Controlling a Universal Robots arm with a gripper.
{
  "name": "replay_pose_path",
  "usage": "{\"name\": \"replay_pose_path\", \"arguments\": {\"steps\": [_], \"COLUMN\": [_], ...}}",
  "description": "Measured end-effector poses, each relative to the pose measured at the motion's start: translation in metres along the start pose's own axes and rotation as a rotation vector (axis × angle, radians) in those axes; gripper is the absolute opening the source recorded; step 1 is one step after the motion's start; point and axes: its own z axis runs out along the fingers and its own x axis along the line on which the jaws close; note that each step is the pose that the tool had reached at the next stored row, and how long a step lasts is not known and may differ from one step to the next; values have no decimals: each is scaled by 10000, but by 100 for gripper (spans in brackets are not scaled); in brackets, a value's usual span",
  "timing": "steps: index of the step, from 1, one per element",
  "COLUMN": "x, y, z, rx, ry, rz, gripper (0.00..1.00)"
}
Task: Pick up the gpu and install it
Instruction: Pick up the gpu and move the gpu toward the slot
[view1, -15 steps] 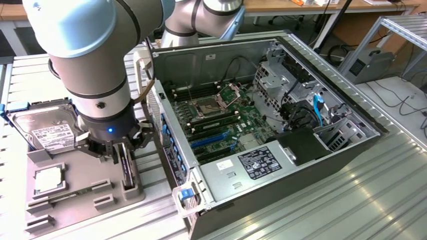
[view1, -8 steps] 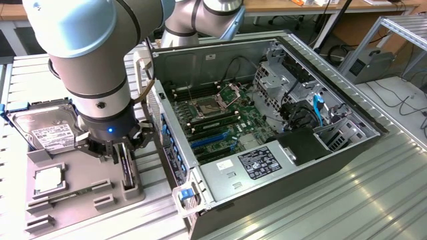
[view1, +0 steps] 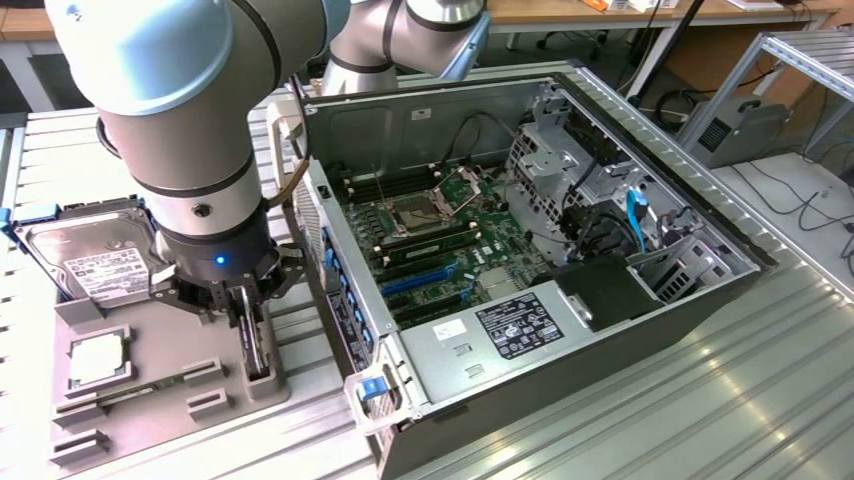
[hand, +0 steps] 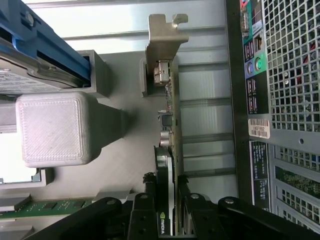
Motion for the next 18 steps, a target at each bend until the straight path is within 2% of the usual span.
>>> {"name": "replay_pose_path", "arguments": {"steps": [11,18], "x": [0,0], "y": [0,0], "z": [0,0], "rx": [0,-16], "ry": [0,30], "rz": [-8,-696], "gripper": [27,27]}}
